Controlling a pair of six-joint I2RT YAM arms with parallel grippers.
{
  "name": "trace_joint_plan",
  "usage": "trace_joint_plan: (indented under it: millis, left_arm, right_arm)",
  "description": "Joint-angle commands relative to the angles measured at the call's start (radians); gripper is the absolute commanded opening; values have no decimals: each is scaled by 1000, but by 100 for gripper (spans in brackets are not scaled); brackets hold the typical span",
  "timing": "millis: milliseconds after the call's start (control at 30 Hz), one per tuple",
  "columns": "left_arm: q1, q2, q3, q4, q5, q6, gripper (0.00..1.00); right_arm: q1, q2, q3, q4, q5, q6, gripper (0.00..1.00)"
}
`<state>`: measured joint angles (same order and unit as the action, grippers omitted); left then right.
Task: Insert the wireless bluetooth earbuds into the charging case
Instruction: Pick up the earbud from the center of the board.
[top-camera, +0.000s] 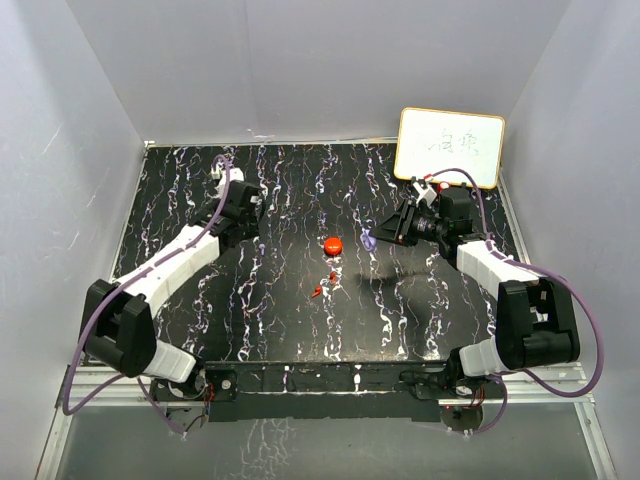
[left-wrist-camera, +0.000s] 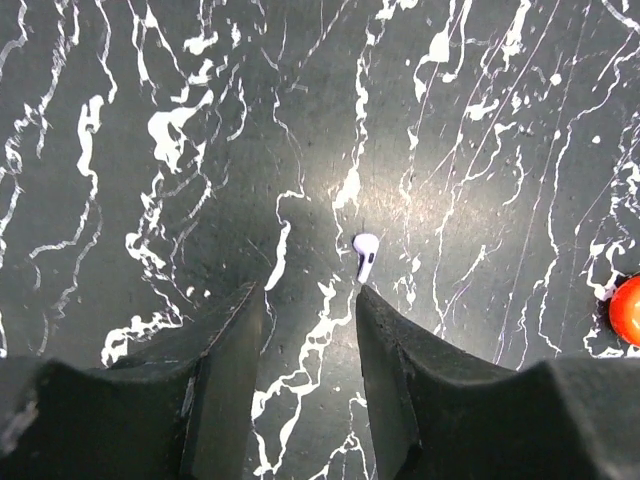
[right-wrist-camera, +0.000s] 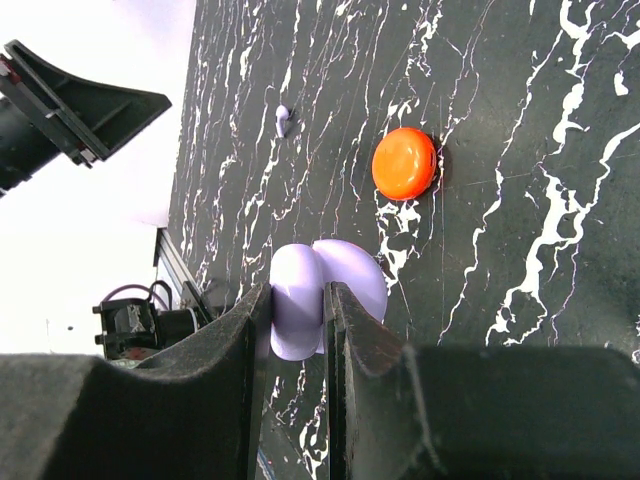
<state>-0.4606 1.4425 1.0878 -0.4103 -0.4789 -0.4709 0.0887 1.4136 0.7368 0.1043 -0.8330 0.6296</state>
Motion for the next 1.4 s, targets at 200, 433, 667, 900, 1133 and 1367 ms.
trace_joint_plan:
  millis: [200, 433, 667, 900, 1133, 1367]
  left_arm:
    - [-105, -27, -143, 180, -114, -161, 42]
    - [-172, -21, -201, 264, -197, -192, 42]
    - [-192, 23, -230, 280, -297, -237, 36]
    - [-200, 99, -215, 288, -340, -252, 33]
    - [-201, 157, -220, 323, -337, -248, 33]
    - [-201, 183, -225, 369, -290, -209, 33]
  right_arm:
    - [12, 55, 57, 104, -36, 40, 0]
    - [23, 117, 69, 176, -99, 106, 0]
    - [46, 145, 71, 228, -102, 143, 0]
    - [54, 146, 81, 220, -98, 140, 0]
    - [54, 140, 74, 216, -97, 135, 0]
    - [53, 143, 70, 217, -97, 134, 0]
